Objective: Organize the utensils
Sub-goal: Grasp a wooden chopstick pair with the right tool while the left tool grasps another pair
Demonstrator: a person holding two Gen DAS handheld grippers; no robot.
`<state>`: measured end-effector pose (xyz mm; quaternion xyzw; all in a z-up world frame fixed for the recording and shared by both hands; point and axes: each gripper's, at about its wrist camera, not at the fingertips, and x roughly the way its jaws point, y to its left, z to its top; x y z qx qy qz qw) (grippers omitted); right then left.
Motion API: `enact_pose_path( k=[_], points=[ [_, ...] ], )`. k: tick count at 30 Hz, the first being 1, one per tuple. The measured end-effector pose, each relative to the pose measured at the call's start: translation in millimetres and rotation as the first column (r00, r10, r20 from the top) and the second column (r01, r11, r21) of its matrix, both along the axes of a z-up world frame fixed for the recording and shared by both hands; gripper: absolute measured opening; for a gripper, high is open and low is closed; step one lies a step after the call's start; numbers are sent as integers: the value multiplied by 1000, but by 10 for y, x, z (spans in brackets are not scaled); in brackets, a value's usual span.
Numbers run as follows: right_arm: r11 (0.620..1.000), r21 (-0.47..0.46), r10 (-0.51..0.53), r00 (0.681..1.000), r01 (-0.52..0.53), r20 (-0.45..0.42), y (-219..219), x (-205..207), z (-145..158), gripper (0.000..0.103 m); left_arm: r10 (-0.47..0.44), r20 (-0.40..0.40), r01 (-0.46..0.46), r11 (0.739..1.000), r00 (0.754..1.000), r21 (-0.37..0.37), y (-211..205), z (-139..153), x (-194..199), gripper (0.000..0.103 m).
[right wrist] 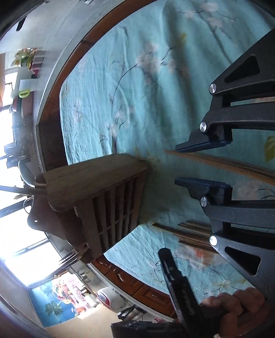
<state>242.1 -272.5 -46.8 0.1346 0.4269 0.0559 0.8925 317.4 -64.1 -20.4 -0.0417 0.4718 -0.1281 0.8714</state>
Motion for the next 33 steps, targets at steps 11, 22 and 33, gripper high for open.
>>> enact_pose_path(
  k=[11, 22, 33],
  points=[
    [990, -144, -18, 999, 12, -41, 42, -307, -149, 15, 5, 8, -5, 1000, 1000, 3, 48, 32, -73, 52],
    [994, -112, 10, 999, -15, -47, 162, -255, -126, 14, 3, -7, -3, 1000, 1000, 12, 74, -1, -43, 52],
    [991, -131, 1, 997, -10, -74, 100, 54, -160, 9, -37, -41, 39, 998, 998, 49, -150, -150, 179, 48]
  ],
)
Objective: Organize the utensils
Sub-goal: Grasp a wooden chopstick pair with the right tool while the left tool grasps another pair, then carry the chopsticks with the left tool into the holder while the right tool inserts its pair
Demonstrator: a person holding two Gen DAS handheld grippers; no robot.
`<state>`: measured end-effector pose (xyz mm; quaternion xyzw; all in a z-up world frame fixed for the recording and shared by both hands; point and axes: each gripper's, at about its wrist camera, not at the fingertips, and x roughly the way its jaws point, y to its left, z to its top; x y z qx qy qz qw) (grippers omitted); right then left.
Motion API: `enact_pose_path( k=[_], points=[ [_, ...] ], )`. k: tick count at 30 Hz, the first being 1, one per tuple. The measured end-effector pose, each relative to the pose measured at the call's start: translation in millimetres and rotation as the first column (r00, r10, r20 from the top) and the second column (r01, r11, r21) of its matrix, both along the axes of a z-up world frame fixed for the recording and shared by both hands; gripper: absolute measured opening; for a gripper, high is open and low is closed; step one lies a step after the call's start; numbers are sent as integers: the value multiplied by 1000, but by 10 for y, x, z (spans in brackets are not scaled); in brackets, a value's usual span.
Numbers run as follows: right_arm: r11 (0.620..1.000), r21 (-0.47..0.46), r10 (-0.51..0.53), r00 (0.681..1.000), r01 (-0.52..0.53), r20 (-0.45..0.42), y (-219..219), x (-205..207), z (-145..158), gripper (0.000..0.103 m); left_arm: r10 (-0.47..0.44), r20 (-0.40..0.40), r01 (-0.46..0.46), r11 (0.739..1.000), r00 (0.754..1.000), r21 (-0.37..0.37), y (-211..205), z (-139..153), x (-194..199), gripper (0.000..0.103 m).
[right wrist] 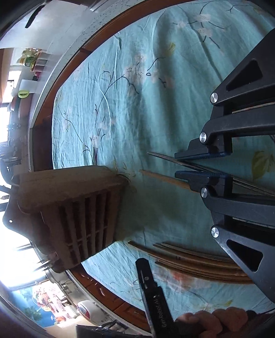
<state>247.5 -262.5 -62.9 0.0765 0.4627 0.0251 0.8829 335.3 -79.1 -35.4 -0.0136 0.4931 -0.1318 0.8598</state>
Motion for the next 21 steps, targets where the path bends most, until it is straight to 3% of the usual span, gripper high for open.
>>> enact_pose_path(
  k=[4, 9, 11, 13, 17, 21],
  points=[
    [999, 32, -24, 1000, 24, 1, -66, 107, 1, 9, -25, -40, 25, 1000, 999, 11, -123, -93, 105, 36],
    [999, 28, -19, 1000, 18, 10, -45, 229, -10, 10, -83, 10, 81, 986, 996, 144, -374, -111, 4, 29],
    [1000, 2, -9, 1000, 9, 18, -1, 235, -18, 10, -112, 22, 107, 981, 993, 164, -442, -112, -44, 17],
    [1000, -12, 0, 1000, 0, 29, 19, 215, -28, 10, -131, 21, 125, 977, 991, 171, -477, -110, -65, 10],
    [1000, 4, -3, 1000, 3, 28, -8, 188, -24, 6, -129, 12, 125, 981, 992, 150, -482, -103, -89, 9],
    [997, 77, -9, 1000, 7, 24, -88, 81, 27, 4, -127, 14, 124, 985, 992, 118, -366, -62, -220, 9]
  ],
)
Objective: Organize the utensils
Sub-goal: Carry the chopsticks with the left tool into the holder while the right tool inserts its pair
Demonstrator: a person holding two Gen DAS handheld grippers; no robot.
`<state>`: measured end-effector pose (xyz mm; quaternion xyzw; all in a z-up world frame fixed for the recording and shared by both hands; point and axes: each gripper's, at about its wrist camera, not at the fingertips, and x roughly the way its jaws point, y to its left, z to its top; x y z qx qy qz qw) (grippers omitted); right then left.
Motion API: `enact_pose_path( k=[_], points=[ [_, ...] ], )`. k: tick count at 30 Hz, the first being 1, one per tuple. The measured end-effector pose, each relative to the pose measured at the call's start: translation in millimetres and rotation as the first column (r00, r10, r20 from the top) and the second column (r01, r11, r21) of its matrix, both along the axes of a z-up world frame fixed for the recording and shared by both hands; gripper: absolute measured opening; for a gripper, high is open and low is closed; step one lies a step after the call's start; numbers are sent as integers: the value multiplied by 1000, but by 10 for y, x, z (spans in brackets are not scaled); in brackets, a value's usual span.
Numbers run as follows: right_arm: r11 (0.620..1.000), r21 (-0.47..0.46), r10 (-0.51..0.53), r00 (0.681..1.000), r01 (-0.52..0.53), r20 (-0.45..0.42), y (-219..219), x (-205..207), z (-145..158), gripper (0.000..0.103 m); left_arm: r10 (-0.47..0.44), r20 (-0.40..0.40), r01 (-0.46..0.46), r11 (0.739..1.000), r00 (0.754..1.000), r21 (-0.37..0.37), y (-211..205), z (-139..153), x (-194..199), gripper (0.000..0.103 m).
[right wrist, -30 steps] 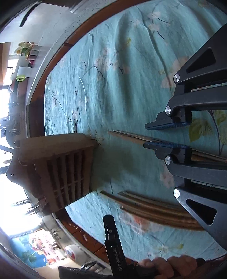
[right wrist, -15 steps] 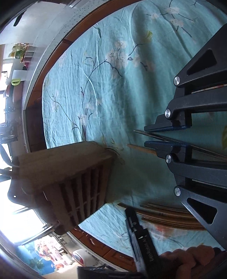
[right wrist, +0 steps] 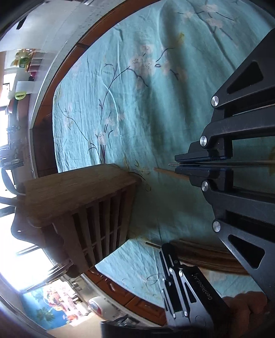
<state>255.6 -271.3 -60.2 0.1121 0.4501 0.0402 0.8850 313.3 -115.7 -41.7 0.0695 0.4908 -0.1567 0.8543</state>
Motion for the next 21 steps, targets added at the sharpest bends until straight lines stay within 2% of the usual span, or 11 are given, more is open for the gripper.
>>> enact_pose_path(
  k=[5, 8, 12, 21],
  points=[
    [998, 54, -15, 998, 12, 63, -106, -250, 270, 4, 27, 20, -27, 1000, 999, -5, 239, 95, -209, 8],
    [997, 82, -20, 993, 11, 113, -167, -400, 492, 4, 50, 37, -49, 998, 998, -41, 430, 209, -316, 7],
    [995, 104, -25, 983, 6, 183, -197, -601, 786, 4, 70, 70, -57, 982, 995, -180, 706, 492, -463, 5],
    [985, 167, -23, 946, -33, 322, -225, -884, 1409, 4, 62, 213, 10, 948, 975, -319, 934, 1215, -885, 5]
  ],
)
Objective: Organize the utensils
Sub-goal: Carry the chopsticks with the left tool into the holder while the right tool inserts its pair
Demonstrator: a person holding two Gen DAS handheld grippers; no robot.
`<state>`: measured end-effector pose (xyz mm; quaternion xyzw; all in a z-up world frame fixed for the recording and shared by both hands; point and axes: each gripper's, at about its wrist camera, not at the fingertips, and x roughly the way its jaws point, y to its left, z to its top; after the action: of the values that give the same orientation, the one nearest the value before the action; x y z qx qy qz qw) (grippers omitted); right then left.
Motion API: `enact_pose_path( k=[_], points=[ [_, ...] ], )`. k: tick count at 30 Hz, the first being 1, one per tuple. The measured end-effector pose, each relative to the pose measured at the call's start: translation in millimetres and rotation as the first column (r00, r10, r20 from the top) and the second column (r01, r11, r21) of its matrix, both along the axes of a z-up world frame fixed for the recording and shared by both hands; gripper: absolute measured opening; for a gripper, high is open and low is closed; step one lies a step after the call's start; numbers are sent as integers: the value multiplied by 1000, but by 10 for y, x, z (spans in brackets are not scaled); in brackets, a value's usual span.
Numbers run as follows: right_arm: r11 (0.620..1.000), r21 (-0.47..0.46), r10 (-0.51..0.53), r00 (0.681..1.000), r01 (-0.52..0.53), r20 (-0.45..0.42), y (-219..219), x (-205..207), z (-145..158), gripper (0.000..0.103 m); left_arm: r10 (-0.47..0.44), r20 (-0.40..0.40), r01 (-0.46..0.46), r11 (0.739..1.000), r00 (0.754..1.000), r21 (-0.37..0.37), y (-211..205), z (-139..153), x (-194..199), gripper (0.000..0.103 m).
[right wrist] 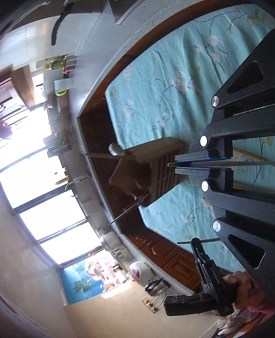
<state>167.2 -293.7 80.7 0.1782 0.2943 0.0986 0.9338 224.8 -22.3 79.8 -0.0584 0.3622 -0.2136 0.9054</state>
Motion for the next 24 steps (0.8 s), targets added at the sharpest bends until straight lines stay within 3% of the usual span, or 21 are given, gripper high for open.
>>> enact_pose_path(
  k=[12, 24],
  points=[
    [999, -33, 4, 991, 0, 135, 83, -15, 510, 4, 40, 141, -30, 996, 989, -78, 126, 630, -127, 5],
    [999, -35, -6, 986, 12, 167, 72, 119, 639, 4, 75, 212, -58, 995, 974, -83, 71, 845, 36, 5]
  ],
)
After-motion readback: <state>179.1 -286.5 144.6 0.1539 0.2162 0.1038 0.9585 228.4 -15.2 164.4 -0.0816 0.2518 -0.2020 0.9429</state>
